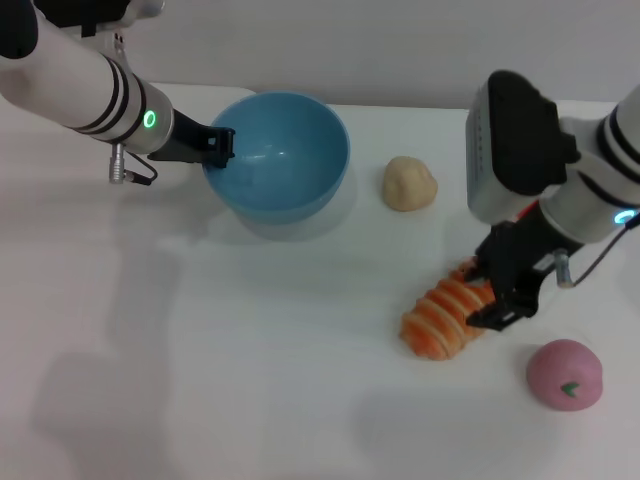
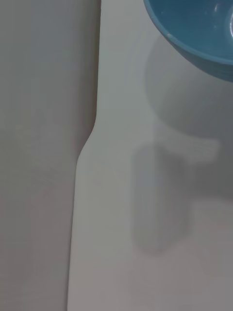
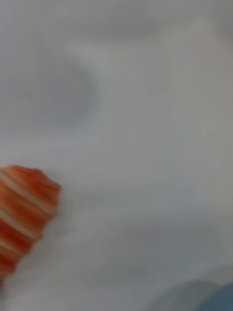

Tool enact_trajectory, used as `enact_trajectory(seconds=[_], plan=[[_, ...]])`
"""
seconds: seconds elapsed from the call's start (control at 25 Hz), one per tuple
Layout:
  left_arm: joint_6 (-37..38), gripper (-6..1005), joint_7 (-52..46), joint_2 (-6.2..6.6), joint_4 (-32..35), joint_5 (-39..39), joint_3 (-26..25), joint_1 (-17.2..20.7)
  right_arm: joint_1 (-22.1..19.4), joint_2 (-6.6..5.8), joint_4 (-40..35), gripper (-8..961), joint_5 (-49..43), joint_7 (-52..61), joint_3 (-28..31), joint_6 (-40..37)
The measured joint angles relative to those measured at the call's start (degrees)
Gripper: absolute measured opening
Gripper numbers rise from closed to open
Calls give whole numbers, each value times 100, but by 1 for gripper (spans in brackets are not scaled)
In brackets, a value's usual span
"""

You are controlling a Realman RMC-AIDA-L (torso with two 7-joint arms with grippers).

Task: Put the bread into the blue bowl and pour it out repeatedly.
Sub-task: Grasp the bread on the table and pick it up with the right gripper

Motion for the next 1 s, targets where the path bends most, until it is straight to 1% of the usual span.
enact_trajectory(seconds=[0.24, 0.44, 0.6, 0.76, 0.88, 1.0], plan=[[0, -1, -6, -11, 0, -5, 0, 5, -9, 1, -242, 541, -4, -7, -328, -149], [0, -1, -11, -15, 0, -17, 0, 4, -36, -9, -428, 540, -7, 100, -597, -666], [1, -1, -13, -15, 0, -60, 0, 3, -41, -13, -474, 541, -8, 137, -768, -907], [0, 0, -14, -14, -5, -68, 0, 13, -5, -12, -594, 540, -8, 255, -1101, -1173], [1, 0, -15, -14, -15, -68, 0, 17, 38, 14, -771, 531, 9, 368, -1450, -1487], [2, 0, -17, -13, -22, -68, 0, 32, 80, 69, -921, 519, 60, 521, -1762, -1810]])
